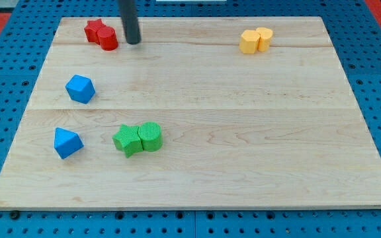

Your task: Place your arm to the bottom right of the blue triangle

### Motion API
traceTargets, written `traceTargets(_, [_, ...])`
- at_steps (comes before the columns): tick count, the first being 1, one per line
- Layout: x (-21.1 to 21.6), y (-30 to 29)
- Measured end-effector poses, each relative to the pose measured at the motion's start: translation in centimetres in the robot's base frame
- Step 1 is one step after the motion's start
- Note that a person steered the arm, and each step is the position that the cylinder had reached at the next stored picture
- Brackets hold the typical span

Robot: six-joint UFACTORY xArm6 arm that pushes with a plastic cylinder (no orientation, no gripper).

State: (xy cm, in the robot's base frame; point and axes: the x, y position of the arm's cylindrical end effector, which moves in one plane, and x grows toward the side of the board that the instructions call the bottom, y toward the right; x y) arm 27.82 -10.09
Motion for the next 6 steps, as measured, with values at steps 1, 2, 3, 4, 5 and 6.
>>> traceTargets(1, [4.6, 0.5])
traceTargets(2, [10.5, 0.4])
traceTargets(3, [14.6, -1.7])
traceTargets(4, [18.1, -1.7])
traceTargets(5, [19.9, -4.3])
traceTargets(6, [24.0, -4.3])
